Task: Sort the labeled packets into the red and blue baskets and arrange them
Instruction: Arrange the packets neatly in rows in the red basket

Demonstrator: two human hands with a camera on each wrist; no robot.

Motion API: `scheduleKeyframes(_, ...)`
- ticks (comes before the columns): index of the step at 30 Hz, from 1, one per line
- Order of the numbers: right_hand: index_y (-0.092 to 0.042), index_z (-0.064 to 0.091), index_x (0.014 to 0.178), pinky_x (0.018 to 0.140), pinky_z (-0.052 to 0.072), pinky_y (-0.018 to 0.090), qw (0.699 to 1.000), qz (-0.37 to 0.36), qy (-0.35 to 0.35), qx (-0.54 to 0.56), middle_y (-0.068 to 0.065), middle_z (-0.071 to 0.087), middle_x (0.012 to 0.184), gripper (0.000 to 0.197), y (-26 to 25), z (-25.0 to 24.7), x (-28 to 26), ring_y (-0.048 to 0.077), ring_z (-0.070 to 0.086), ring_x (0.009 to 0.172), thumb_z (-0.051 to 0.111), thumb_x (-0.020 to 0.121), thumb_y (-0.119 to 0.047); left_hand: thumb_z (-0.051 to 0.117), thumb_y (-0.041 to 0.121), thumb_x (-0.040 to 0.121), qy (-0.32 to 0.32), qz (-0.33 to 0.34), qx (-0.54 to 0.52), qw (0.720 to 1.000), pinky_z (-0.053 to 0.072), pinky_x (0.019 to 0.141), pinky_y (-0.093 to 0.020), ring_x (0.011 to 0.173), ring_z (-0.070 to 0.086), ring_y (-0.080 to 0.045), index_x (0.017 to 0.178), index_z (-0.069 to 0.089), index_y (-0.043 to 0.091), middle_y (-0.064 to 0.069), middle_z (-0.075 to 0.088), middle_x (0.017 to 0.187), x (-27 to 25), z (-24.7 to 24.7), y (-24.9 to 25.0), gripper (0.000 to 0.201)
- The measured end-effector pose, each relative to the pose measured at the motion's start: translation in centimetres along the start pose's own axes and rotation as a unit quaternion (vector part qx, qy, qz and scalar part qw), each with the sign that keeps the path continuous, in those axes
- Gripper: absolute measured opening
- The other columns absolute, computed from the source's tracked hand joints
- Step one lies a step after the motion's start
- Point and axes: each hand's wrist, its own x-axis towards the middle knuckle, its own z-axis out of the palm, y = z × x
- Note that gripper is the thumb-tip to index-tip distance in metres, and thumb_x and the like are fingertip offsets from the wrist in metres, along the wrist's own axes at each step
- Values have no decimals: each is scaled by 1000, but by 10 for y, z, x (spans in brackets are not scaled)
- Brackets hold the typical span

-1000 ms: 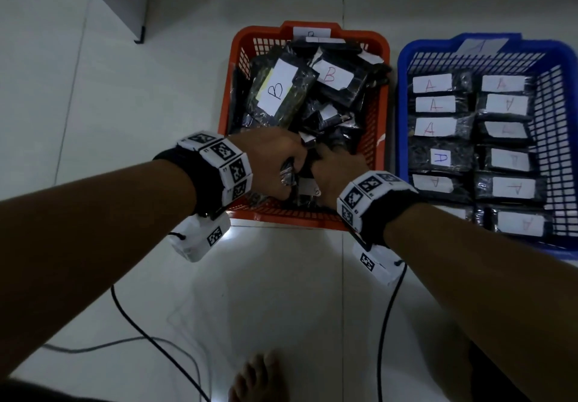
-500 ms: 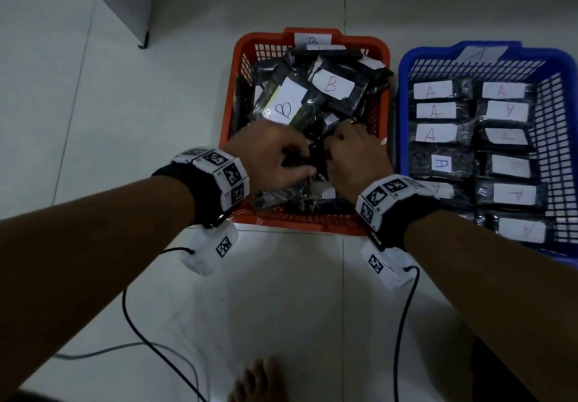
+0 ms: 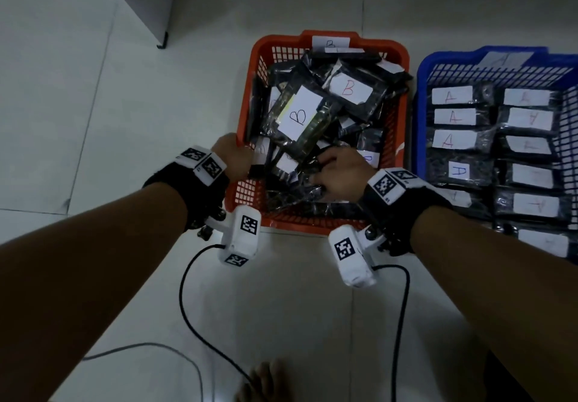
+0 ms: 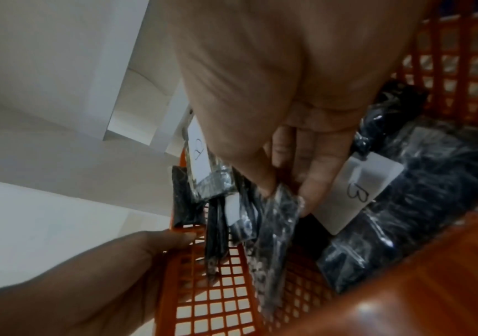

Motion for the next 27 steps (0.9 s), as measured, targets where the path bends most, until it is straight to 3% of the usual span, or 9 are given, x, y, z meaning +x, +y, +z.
scheduleKeyframes(2, -14, 61, 84, 83, 58, 45, 999, -17, 39, 3, 3, 63, 79, 17, 4, -3, -2, 30, 67, 92, 72, 80, -3, 64, 32, 73, 6, -9, -29, 1000, 55, 83, -54, 90, 68, -37, 100, 67, -1, -21, 70, 97, 2, 2, -1, 43)
scheduleKeyframes(3, -11, 59, 86, 83, 57, 48, 999, -19, 47, 6, 6, 64, 83, 17, 8, -3, -3, 33, 68, 94, 72, 80, -2, 62, 31, 74, 1, -12, -28, 1000, 55, 84, -54, 91, 67, -37, 101, 66, -2, -21, 69, 99, 4, 3, -3, 43)
scheduleKeyframes(5, -3, 56, 108, 77, 60, 45, 999, -4, 36, 40, 14, 63, 95, 29, 11, -1, -6, 32, 68, 89, 69, 82, 1, 58, 27, 84, -9, -9, -17, 1000, 55, 82, -54, 91, 67, -37, 103, 65, -1, -21, 69, 100, 4, 6, -1, 35)
scheduleKeyframes(7, 2, 53, 117, 71, 61, 37, 999, 4, 11, 44, 14, 61, 93, 36, 12, 4, -5, 26, 65, 78, 66, 84, 3, 59, 31, 83, -16, -8, -15, 1000, 56, 81, -53, 89, 68, -36, 102, 65, 2, -18, 69, 98, 3, 9, 1, 35)
scheduleKeyframes(10, 5, 57, 114, 72, 61, 36, 999, 5, 7, -42, 14, 62, 92, 34, 11, 6, 5, 23, 64, 76, 68, 82, -1, 62, 34, 73, -19, -21, -6, 1000, 57, 82, -49, 89, 67, -33, 107, 63, 6, -14, 69, 100, 1, 11, 3, 43)
scheduleKeyframes(13, 1, 63, 110, 77, 60, 41, 986, 8, 7, -164, 14, 69, 97, 36, 9, 5, 11, 27, 69, 83, 75, 80, -14, 56, 29, 86, 3, -5, 16, 1000, 57, 82, -47, 88, 67, -32, 106, 62, 7, -14, 68, 100, 8, 13, -2, 31)
scheduleKeyframes(18, -20, 66, 93, 77, 55, 36, 911, -82, 73, -397, 3, 66, 101, 40, 4, -5, 5, 26, 64, 91, 78, 70, -50, 58, 28, 89, 19, -1, 45, 999, 56, 82, -45, 87, 66, -31, 102, 62, 5, -14, 68, 98, 12, 15, -4, 26)
scheduleKeyframes(23, -27, 68, 106, 79, 50, 33, 887, -168, 121, -412, 0, 63, 118, 32, 12, -11, -2, 24, 60, 106, 61, 83, -49, 63, 36, 86, 6, 8, 59, 998, 57, 73, -38, 83, 65, -28, 102, 61, 5, -11, 66, 97, 12, 15, -3, 35)
scheduleKeyframes(27, -29, 66, 117, 86, 51, 35, 877, -167, 103, -439, 0, 59, 126, 44, 16, -13, 0, 24, 57, 114, 66, 81, -55, 63, 34, 87, 6, 7, 64, 998, 46, 57, -27, 82, 63, -25, 103, 60, 1, -13, 65, 96, 11, 16, -2, 36)
